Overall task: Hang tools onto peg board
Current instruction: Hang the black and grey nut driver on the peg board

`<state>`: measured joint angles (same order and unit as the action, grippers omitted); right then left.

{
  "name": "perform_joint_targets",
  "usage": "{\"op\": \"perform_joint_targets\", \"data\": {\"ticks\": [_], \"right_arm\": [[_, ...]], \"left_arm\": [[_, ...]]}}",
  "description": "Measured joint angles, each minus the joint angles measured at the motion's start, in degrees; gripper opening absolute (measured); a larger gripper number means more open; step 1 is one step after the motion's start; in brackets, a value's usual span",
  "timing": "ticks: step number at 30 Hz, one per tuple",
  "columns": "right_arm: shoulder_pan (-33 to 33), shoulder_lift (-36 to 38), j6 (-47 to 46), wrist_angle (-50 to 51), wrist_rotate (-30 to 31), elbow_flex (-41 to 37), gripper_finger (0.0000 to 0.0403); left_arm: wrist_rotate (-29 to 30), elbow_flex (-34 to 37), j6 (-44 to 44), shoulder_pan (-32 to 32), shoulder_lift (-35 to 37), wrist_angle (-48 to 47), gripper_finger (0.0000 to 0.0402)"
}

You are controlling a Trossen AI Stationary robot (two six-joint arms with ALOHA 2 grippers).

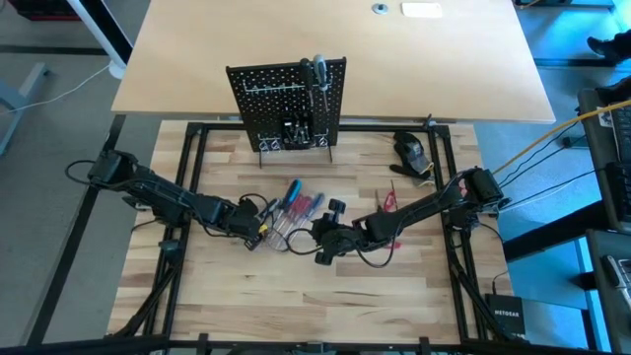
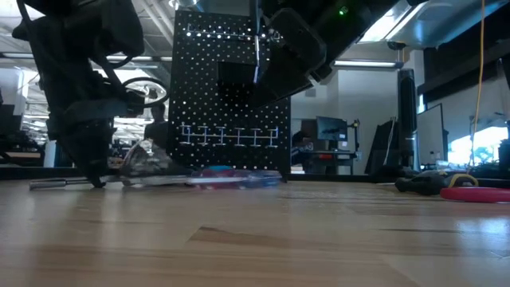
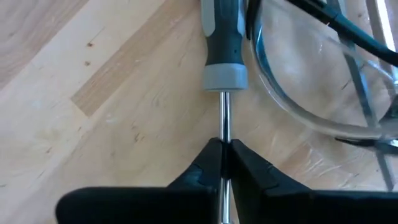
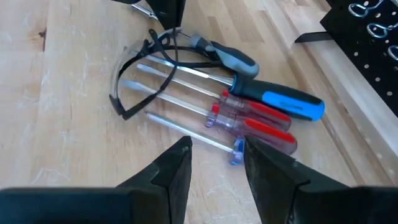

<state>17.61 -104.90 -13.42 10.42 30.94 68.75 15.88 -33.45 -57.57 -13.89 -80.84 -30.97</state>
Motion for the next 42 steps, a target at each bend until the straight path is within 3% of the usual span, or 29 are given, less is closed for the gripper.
{"op": "perform_joint_targets", "data": {"ticks": [10, 16, 25, 30, 36, 42], "right_arm": [[0.03, 0.0, -1.65, 1.73, -0.08, 0.0, 0.0147], [-0.02, 0.0, -5.51, 3.68, -0.09, 0.0, 0.015], [-0.39, 0.09, -6.22, 4.64, -1.52, 0.0, 0.0227], [-0.33, 0.85, -5.11, 8.91, -2.05, 0.0, 0.0243], [-0.33, 3.98, -4.34, 6.81, -1.94, -4.75, 0.0236], [-0.33, 13.3, -2.71, -12.33, -2.03, -16.94, 0.023]], "left_arm": [[3.8, -1.88, 0.71, -0.09, 3.97, -10.35, 0.0008], [4.98, -1.91, 0.94, -0.11, 7.51, -11.17, 0.0008], [6.54, -1.99, 2.44, -0.74, 13.57, -12.06, 0.0008], [7.8, -2.02, 3.41, -2.99, 17.93, -11.28, 0.0008], [10.81, -2.04, 11.55, -5.42, 23.31, -2.41, 0.0008], [12.19, -2.06, 30.48, -7.06, 24.98, 15.32, 0.0007]]}}
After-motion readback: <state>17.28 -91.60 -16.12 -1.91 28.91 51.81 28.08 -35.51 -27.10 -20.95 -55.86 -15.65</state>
